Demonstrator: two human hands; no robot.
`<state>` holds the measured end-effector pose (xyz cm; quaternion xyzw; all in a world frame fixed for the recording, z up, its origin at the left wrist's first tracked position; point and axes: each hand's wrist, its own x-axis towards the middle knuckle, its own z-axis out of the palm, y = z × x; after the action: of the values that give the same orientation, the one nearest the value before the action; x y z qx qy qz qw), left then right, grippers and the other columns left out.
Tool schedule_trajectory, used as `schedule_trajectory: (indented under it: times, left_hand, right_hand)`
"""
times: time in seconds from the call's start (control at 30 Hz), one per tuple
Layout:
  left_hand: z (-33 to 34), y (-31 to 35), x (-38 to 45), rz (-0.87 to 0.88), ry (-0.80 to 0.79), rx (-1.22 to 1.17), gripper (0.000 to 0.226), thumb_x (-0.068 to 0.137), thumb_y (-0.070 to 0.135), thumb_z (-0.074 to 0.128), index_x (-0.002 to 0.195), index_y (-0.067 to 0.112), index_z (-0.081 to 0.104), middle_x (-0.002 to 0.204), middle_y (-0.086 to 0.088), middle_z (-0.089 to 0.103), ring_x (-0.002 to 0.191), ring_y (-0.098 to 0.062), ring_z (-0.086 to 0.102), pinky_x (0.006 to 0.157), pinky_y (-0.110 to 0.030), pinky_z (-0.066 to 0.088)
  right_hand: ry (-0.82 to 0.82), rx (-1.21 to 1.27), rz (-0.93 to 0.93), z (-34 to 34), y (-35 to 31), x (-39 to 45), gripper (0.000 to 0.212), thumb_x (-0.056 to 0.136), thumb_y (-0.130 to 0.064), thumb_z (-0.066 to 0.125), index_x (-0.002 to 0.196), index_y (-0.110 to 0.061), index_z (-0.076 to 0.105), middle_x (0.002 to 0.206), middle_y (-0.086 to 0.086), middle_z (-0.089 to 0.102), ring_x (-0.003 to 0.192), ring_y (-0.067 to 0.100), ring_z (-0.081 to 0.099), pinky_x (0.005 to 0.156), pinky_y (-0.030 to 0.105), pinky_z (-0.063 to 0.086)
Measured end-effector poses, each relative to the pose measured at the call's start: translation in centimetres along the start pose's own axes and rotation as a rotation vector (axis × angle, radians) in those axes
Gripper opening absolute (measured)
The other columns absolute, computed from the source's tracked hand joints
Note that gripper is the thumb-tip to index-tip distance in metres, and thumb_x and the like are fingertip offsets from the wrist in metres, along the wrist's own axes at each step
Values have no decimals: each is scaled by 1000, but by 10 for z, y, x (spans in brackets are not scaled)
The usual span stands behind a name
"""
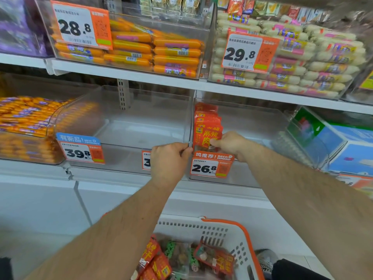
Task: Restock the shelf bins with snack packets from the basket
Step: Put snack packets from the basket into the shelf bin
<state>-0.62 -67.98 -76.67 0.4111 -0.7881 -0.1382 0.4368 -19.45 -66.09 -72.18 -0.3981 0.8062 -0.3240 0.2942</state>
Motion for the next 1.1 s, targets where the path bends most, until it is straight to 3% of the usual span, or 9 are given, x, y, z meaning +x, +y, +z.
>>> schedule_trajectory:
  times: [0.23, 0.43, 0.53, 0.6, 0.63, 0.77, 0.9, 1.0, 1.1]
  left_hand:
    - [0, -1, 2, -10, -17, 14, 21, 92, 35, 64, 89, 21, 79, 71, 2, 73, 62, -20, 64, 78, -37, 53]
    - [-4, -1, 2, 0, -74, 52, 25, 96, 35, 58, 103, 19, 77, 82, -2, 76, 73, -23, 67, 87, -37, 51]
    - [-12, 1, -1, -33, -156, 51, 39, 98, 38, 50, 126, 16, 65, 115, -10, 71, 113, -33, 60, 104, -34, 38]
    - [-17, 0, -18, -5, -174, -25, 44, 98, 27, 52, 140, 11, 52, 144, -12, 51, 139, -29, 40, 116, -29, 19]
    - [-20, -1, -32, 69, -127, -68, 45, 96, 22, 54, 139, 8, 51, 146, -12, 48, 140, -24, 37, 117, -28, 16]
    - [-12, -24, -104, 70, -216, -183, 40, 90, 17, 57, 129, 12, 62, 133, -5, 61, 122, -16, 56, 107, -32, 40]
    - [-1, -39, -151, -224, -568, -170, 36, 93, 16, 57, 128, 22, 64, 132, 3, 62, 119, -11, 58, 103, -26, 43]
    - [-1, -46, -168, -273, -682, -116, 34, 95, 18, 55, 127, 23, 65, 130, 7, 63, 118, -9, 58, 102, -19, 39]
    - [-1, -51, -175, -274, -721, -79, 32, 94, 19, 57, 123, 22, 67, 125, 6, 67, 115, -10, 60, 101, -22, 44]
  right_hand:
    - [-82, -28, 31, -2, 2, 2, 23, 91, -36, 67, 96, -13, 67, 97, 7, 74, 90, 24, 71, 92, 44, 55]
    - [-40, -55, 69, -14, -1, -4, 47, 86, -47, 70, 106, -5, 64, 101, 8, 71, 88, 22, 68, 71, 32, 52]
    - [528, -136, -183, -15, 3, -23, 49, 85, -45, 70, 114, -6, 62, 111, 8, 61, 102, 24, 61, 80, 28, 42]
    - [875, -118, -630, -1, 14, -59, 26, 85, -32, 63, 98, -10, 61, 103, 6, 54, 90, 15, 53, 74, 24, 35]
    - [895, -104, -819, 14, 22, -78, 19, 83, -28, 59, 89, -10, 58, 94, 6, 52, 81, 14, 48, 70, 24, 34]
    - [512, -326, -937, 84, 95, -110, 16, 79, -23, 55, 67, -14, 51, 68, 1, 51, 61, 21, 49, 56, 28, 37]
    - [-162, -745, -350, 122, 166, -95, 12, 84, -25, 58, 74, -21, 52, 86, 2, 59, 82, 27, 60, 68, 36, 50]
    - [-258, -585, 7, 146, 208, -90, 9, 78, -33, 63, 84, -27, 58, 88, -2, 64, 84, 20, 62, 73, 33, 53]
    - [-295, -580, 205, 167, 247, -89, 70, 65, -51, 65, 129, -27, 50, 122, 2, 61, 103, 23, 61, 89, 40, 53]
